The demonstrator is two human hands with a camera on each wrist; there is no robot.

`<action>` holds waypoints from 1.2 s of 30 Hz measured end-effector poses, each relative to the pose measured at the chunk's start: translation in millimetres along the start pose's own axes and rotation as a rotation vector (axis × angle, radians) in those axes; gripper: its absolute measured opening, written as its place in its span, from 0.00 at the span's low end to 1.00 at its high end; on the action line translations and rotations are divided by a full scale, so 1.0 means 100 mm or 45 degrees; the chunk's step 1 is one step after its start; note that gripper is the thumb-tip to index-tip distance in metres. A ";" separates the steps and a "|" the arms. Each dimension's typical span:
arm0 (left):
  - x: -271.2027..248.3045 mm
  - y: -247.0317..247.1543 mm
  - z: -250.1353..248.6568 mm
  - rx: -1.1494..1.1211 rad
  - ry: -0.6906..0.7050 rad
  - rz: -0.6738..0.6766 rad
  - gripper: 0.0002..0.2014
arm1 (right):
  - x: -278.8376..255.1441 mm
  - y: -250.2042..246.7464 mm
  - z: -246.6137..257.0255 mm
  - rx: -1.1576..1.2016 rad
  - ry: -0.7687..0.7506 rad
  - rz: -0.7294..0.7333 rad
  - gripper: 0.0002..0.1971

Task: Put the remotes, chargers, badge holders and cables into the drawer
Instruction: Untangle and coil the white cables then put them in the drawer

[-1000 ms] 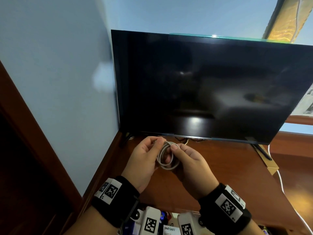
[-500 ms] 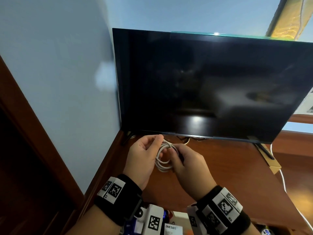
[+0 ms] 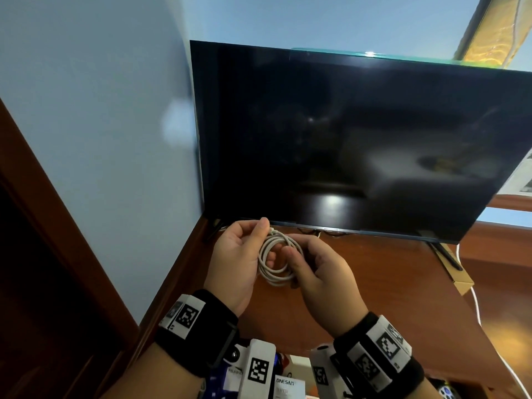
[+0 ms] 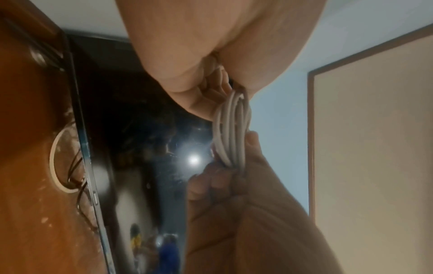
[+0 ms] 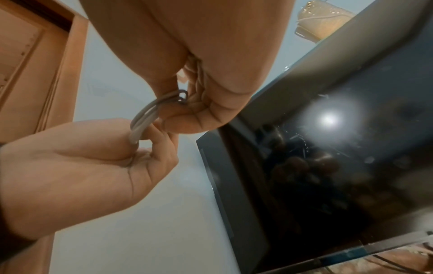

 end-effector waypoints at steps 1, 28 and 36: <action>0.00 0.00 -0.05 0.078 0.062 -0.004 0.13 | 0.00 -0.01 -0.01 0.037 0.005 0.005 0.11; -0.08 0.18 0.46 -0.146 -0.843 0.498 0.17 | -0.01 -0.19 -0.18 0.263 0.084 0.045 0.09; -0.12 0.28 0.49 -0.047 -0.910 0.594 0.23 | -0.03 -0.21 -0.20 0.173 0.043 0.084 0.09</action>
Point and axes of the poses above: each hand's wrist, its own x-axis towards the middle knuckle, its own y-axis out of the palm, z = x × y, the point moved 9 cm from there along x, towards the middle knuckle, and after that the axes turned 1 degree about -z, right-handed, at the moved point
